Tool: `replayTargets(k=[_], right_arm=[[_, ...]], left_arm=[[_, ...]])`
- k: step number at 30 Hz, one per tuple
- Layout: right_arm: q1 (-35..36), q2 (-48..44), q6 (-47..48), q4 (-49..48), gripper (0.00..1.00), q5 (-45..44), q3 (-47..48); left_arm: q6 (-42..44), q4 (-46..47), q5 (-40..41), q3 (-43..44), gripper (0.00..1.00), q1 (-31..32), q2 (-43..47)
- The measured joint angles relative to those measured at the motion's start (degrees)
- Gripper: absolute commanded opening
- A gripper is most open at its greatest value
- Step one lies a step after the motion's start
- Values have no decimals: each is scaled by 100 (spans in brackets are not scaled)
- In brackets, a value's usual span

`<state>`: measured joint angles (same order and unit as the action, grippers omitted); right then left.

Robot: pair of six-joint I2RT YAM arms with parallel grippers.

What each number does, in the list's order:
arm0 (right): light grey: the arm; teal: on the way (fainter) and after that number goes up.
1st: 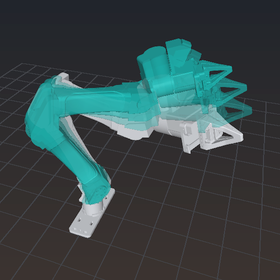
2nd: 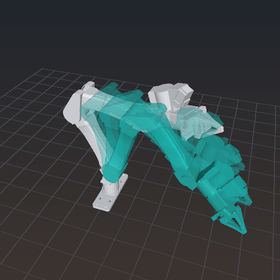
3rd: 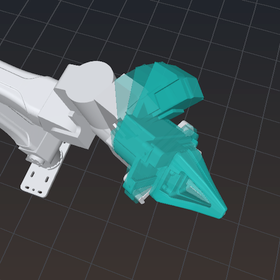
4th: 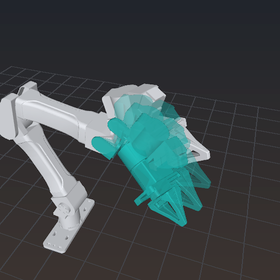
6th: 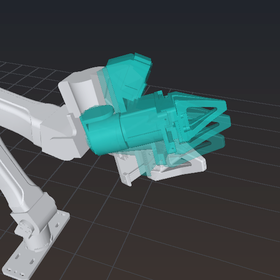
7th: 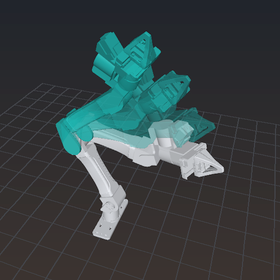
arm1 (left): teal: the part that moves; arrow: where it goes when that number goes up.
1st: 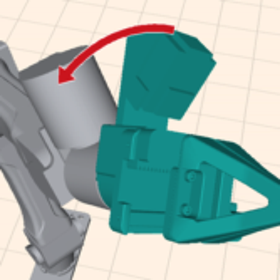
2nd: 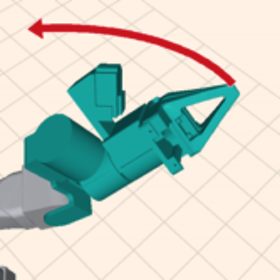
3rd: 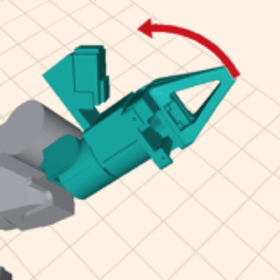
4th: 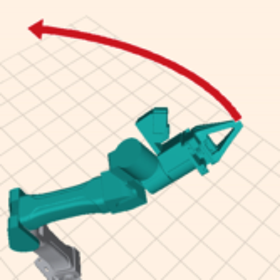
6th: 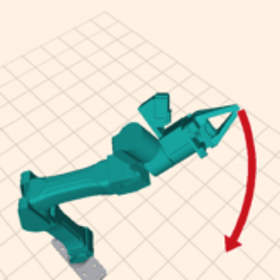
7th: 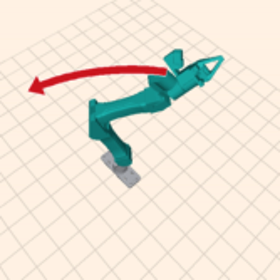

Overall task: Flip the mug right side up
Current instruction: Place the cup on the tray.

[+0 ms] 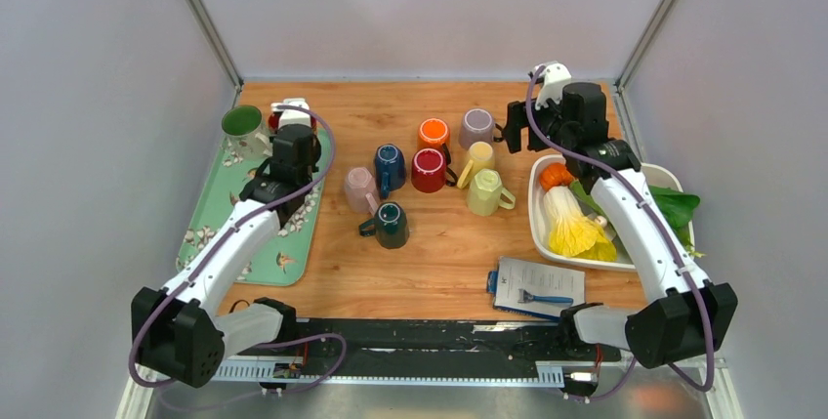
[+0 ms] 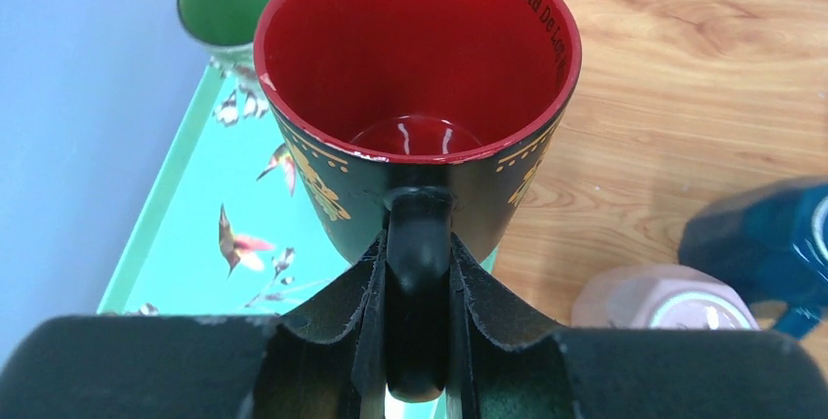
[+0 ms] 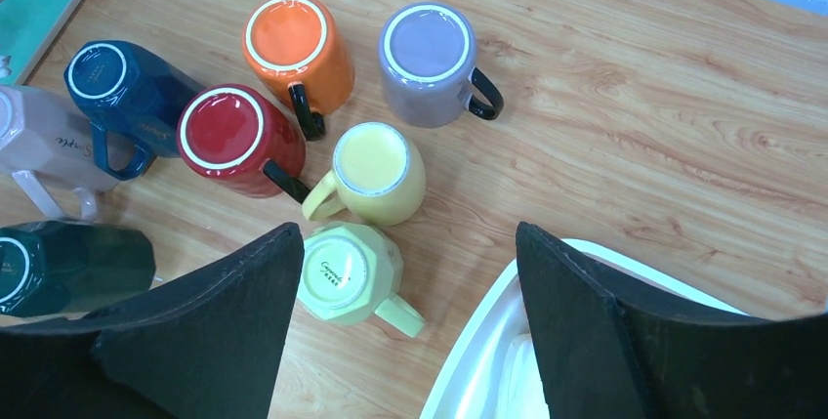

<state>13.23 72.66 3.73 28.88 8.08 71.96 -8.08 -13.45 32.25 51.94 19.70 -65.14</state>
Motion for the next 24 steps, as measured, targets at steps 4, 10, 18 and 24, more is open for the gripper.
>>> replayTargets(k=[4, 10, 18, 24], right_arm=[[-17, -101, 98, -20, 87, 35, -116], [-48, -164, 142, 0, 91, 334, -356], [-57, -164, 177, 17, 100, 553, -369], [-70, -232, 186, 4, 100, 717, -476]], left_arm=[[-461, -85, 28, -133, 0, -404, -7], [-870, -46, -48, -492, 0, -699, -98], [-1150, 149, -85, -1067, 0, -704, -345], [-1222, 546, -116, -1252, 25, -743, -356]])
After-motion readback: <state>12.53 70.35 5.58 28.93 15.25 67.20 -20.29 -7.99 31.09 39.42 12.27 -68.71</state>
